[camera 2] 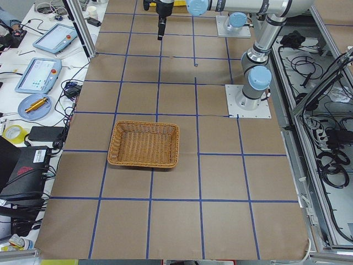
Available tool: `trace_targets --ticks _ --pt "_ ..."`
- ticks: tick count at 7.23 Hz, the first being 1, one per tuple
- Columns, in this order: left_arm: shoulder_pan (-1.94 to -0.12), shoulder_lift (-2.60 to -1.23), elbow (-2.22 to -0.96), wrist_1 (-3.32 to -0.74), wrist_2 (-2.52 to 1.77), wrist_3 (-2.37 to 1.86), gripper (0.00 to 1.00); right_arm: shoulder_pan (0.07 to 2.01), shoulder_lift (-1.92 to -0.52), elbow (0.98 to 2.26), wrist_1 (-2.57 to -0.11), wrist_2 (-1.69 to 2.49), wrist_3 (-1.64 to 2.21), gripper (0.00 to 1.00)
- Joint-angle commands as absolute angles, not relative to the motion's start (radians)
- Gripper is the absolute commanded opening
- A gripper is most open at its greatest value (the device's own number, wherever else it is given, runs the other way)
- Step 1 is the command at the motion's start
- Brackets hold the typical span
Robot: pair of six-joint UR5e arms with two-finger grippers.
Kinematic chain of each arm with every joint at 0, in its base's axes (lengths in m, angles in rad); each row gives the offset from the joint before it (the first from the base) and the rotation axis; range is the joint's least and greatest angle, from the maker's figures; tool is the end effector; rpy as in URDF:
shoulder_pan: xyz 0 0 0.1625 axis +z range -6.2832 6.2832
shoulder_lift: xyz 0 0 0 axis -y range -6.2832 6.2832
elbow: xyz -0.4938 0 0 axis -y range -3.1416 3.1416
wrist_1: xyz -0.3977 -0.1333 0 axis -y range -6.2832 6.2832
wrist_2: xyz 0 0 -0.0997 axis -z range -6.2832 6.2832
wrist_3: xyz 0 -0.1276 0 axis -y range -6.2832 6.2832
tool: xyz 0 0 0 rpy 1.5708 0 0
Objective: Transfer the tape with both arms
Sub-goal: 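Move the right gripper over the yellow basket toward the yellow tape roll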
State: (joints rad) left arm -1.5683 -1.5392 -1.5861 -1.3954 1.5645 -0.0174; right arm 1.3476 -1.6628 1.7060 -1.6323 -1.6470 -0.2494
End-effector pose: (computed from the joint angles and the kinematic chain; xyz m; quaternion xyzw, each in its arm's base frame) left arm -0.1328 -0.5046 0.5563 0.0096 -0.9954 0.0957 0.0038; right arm 0.0200 -0.4701 0.5117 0.0127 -0.9992 0.0000 0.0392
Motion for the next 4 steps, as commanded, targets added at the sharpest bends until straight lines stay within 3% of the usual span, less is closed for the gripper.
trace_targets --ticks 1,4 --pt "-1.568 -1.539 -1.586 -1.396 1.565 -0.018 1.0 1.127 -1.594 1.706 -1.768 -1.61 -0.36 1.0" --pt "-1.569 -1.537 -1.586 -1.396 1.563 -0.018 1.0 0.918 -1.337 1.706 -2.124 -1.513 -0.365 1.0"
